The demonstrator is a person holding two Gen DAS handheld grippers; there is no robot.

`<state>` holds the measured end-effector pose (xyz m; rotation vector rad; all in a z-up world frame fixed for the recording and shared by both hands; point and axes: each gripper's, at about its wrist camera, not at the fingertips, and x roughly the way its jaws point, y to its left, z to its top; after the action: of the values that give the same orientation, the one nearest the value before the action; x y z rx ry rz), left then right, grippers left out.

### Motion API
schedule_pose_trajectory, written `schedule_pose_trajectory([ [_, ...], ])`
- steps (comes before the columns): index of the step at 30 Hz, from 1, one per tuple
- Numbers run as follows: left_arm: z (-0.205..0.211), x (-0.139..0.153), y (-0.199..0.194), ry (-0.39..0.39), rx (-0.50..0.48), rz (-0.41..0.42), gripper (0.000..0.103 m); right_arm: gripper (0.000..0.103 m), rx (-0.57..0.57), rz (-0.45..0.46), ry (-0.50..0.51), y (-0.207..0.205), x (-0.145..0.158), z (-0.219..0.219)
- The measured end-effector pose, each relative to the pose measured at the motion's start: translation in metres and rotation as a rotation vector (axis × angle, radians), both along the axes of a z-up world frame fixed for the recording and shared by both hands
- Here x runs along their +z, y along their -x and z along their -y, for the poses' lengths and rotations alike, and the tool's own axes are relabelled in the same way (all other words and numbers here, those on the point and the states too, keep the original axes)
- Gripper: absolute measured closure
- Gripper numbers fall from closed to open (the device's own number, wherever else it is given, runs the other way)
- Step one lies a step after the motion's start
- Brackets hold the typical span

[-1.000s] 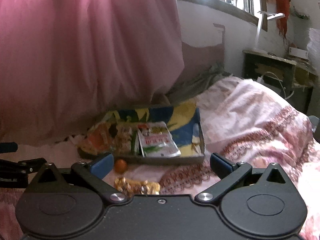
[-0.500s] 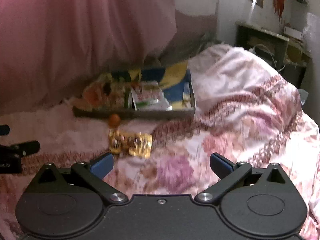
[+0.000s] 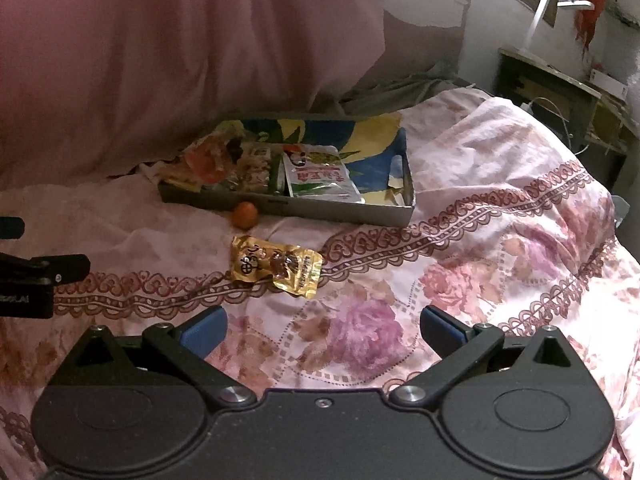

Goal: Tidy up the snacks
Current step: 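Move both tools back over the gold foil wrapper and small orange, then lower right tool toward gold foil wrapper while left tool lowers toward small orange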

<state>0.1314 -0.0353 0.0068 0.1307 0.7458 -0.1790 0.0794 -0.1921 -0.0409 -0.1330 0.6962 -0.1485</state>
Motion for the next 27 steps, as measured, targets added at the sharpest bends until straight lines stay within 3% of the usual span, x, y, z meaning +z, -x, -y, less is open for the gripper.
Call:
schedule_pose_trajectory([
  [11, -0.009, -0.009, -0.017, 0.043, 0.070, -0.054, 0.000, 0.001, 0.016, -0.006, -0.011, -0.010, -0.007, -0.002],
  [27, -0.015, -0.010, -0.024, 0.082, 0.121, -0.062, 0.000, 0.001, 0.048, 0.001, -0.022, -0.016, -0.008, -0.006],
])
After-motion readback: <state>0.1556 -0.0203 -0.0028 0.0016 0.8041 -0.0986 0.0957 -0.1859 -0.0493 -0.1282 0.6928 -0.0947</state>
